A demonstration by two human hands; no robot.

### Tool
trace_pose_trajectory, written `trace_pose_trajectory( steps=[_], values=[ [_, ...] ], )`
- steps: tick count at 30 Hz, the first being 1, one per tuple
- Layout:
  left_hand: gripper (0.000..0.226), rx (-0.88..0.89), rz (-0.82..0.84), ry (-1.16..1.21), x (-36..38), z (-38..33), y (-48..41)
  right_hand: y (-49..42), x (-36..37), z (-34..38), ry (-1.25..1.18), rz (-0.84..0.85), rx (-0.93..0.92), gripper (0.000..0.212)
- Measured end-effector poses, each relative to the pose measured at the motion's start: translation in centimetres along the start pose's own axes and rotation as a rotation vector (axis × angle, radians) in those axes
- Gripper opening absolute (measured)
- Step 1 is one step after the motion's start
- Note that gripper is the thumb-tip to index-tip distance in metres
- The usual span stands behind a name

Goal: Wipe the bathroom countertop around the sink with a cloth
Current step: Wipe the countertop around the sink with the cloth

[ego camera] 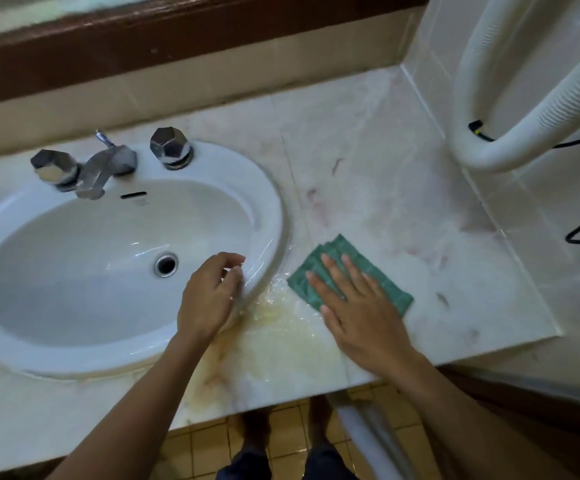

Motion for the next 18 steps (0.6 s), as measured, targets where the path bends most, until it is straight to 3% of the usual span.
trace_pose_trajectory(
  steps=[7,11,14,18],
  values=[
    [0.028,0.003,0.006,-0.030,0.3,0.2,-0.1,-10.4,-3.2,-9.6,0.013,-0.085,0.288,0.061],
    [0.030,-0.004,0.013,-0.040,0.4,0.6,-0.3,-18.5,-4.6,-9.7,-0.035,-0.051,0.448,0.056],
    [0.030,-0.001,0.018,-0.046,0.5,0.6,-0.3,-18.2,-4.0,-4.9,-0.067,-0.075,0.363,0.057],
    [0.030,0.002,0.021,-0.052,0.6,0.7,-0.4,-10.5,-1.5,1.8,-0.097,-0.113,0.207,0.057]
  ],
)
Point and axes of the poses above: each hand's wrist, its own y-axis away from the middle knuckle, its own x-axis out of the palm, z = x × y, the point moved 5 cm from there along -y, towards the middle knuckle, and after that the axes turned 13 degrees about x, right-handed, at the moved point
